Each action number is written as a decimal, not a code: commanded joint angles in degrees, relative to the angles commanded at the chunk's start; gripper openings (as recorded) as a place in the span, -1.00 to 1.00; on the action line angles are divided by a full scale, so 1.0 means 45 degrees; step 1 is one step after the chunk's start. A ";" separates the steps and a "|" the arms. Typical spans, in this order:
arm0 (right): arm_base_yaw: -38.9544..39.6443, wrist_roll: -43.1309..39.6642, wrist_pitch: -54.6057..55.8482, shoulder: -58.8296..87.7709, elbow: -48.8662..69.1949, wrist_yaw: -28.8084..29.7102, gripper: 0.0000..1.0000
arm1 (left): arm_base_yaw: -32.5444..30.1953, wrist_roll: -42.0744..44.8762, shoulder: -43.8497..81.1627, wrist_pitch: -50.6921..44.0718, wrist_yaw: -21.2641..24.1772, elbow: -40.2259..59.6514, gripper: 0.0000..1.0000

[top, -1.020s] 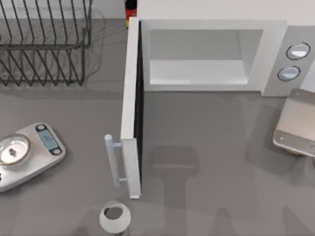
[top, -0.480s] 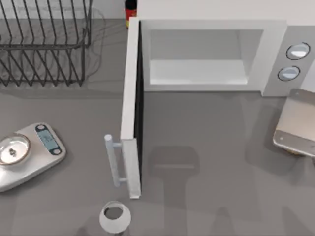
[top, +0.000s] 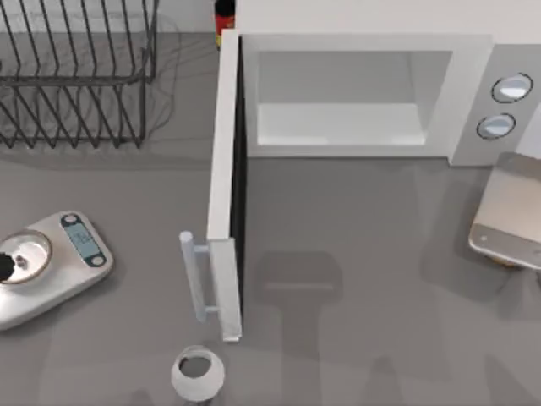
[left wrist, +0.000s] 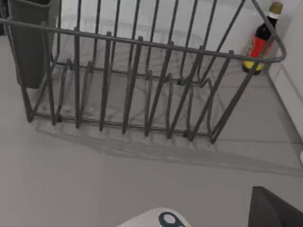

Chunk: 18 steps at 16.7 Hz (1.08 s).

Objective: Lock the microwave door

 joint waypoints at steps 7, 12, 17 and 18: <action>0.0000 0.0000 0.0000 0.0000 0.0000 0.0000 1.00 | -0.5239 -0.2461 0.7005 -0.2579 -0.4077 0.4120 -1.00; 0.0000 0.0000 0.0000 0.0000 0.0000 0.0000 1.00 | -0.7353 -0.3373 0.9491 -0.3463 -0.5760 0.5603 -1.00; 0.0000 0.0000 0.0000 0.0000 0.0000 0.0000 1.00 | -0.7392 -0.3402 0.9535 -0.3462 -0.5783 0.5613 -1.00; 0.0000 0.0000 0.0000 0.0000 0.0000 0.0000 1.00 | -0.7393 -0.3402 0.9549 -0.3430 -0.5784 0.5587 -1.00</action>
